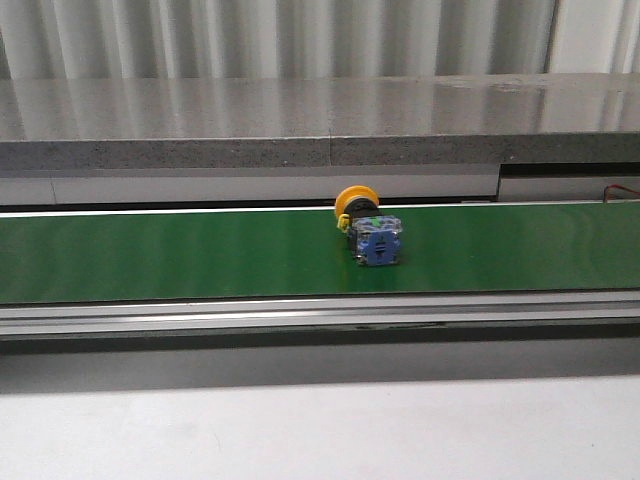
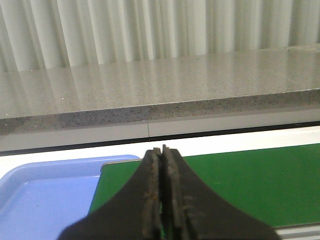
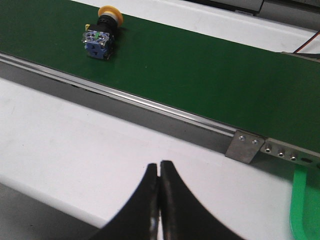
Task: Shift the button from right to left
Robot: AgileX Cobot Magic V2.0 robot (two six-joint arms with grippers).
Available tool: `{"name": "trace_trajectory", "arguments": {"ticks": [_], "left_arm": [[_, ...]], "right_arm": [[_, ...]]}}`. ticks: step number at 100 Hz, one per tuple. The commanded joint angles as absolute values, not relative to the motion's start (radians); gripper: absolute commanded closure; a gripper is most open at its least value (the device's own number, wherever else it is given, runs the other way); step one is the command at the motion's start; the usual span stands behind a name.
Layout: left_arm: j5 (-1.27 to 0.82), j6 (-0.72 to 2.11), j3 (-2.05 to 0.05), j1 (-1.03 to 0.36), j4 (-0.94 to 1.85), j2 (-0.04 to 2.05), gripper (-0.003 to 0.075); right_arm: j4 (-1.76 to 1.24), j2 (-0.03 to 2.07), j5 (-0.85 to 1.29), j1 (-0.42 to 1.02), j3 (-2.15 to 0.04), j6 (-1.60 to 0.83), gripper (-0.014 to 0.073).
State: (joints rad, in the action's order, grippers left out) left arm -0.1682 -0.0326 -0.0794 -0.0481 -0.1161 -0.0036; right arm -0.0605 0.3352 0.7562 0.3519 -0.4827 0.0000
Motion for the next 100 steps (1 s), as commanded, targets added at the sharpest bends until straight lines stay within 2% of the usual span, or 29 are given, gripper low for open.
{"name": "trace_trajectory", "arguments": {"ticks": [1, 28, 35, 42, 47, 57, 64, 87, 100], "left_arm": [[-0.170, -0.044, -0.165, -0.045, -0.124, 0.006, 0.0741], [-0.338, -0.044, -0.329, -0.047, -0.124, 0.175, 0.0739], [-0.385, -0.044, -0.370, -0.047, -0.124, 0.228, 0.0713], [-0.434, -0.044, -0.410, -0.047, -0.119, 0.284, 0.0624], [-0.456, -0.044, -0.434, -0.047, -0.113, 0.320, 0.0526], [-0.458, -0.044, -0.473, -0.047, -0.106, 0.381, 0.0279], [-0.420, -0.044, -0.482, -0.047, -0.108, 0.406, 0.0183], [-0.300, -0.044, -0.483, -0.047, -0.079, 0.463, 0.0176], [-0.369, -0.044, -0.552, -0.049, -0.026, 0.539, 0.0176]], "right_arm": [[-0.051, 0.341, 0.691, 0.353, -0.505, -0.011, 0.0660], [-0.051, 0.341, 0.691, 0.353, -0.505, -0.011, 0.0660], [-0.051, 0.341, 0.691, 0.353, -0.505, -0.011, 0.0660], [-0.051, 0.341, 0.691, 0.353, -0.505, -0.011, 0.0660], [-0.051, 0.341, 0.691, 0.353, -0.505, -0.011, 0.0660], [-0.051, 0.341, 0.691, 0.353, -0.505, -0.011, 0.0660], [-0.051, 0.341, 0.691, 0.353, -0.505, -0.011, 0.0660], [-0.051, 0.341, 0.691, 0.353, -0.505, -0.011, 0.0660], [-0.051, 0.341, 0.691, 0.353, -0.505, -0.011, 0.0660]]}}
